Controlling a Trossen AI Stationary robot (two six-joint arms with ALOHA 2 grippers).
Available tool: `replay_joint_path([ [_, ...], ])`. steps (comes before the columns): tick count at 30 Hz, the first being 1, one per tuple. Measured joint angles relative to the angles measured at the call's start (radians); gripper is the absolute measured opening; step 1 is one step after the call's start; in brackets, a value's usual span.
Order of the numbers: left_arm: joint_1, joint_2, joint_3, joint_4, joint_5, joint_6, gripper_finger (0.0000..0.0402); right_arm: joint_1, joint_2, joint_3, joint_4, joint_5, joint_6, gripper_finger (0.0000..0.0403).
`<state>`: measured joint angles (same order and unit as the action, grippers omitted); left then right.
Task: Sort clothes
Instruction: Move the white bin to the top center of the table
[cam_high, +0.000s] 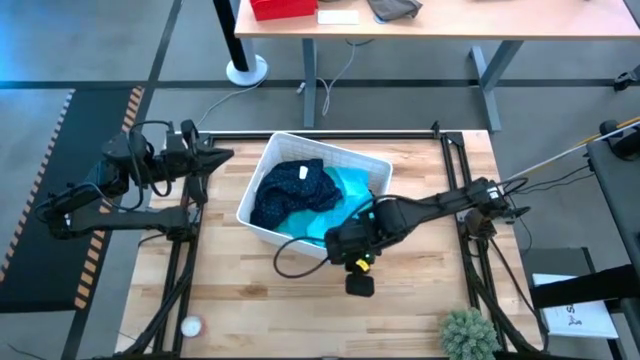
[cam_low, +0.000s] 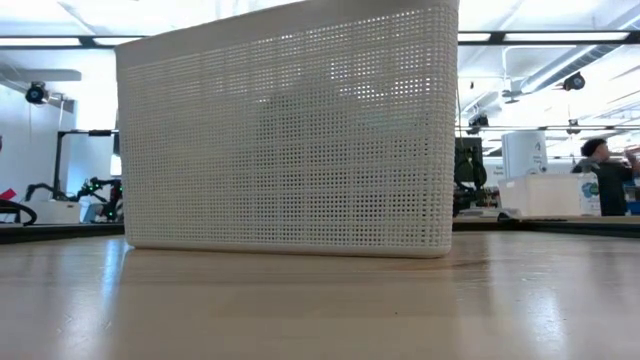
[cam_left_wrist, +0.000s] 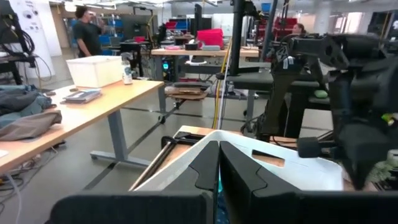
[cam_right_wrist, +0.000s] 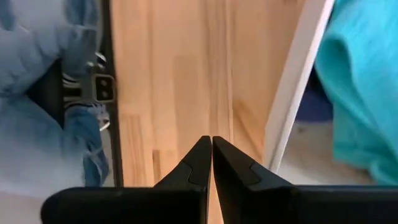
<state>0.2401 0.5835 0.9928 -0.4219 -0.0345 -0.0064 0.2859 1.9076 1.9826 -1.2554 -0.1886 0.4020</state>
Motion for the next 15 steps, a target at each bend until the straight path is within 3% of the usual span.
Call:
replay_joint_path([
  [6,-0.001,0.000,0.000,-0.013,0.001,-0.008,0.0000,-0.011,0.000,-0.106,-0.007,0.051,0.043,0.0000],
  [15,-0.001,0.001,0.000,-0.026,0.001,-0.014,0.0000,-0.057,-0.035,-0.146,-0.071,0.295,0.042,0.0000],
])
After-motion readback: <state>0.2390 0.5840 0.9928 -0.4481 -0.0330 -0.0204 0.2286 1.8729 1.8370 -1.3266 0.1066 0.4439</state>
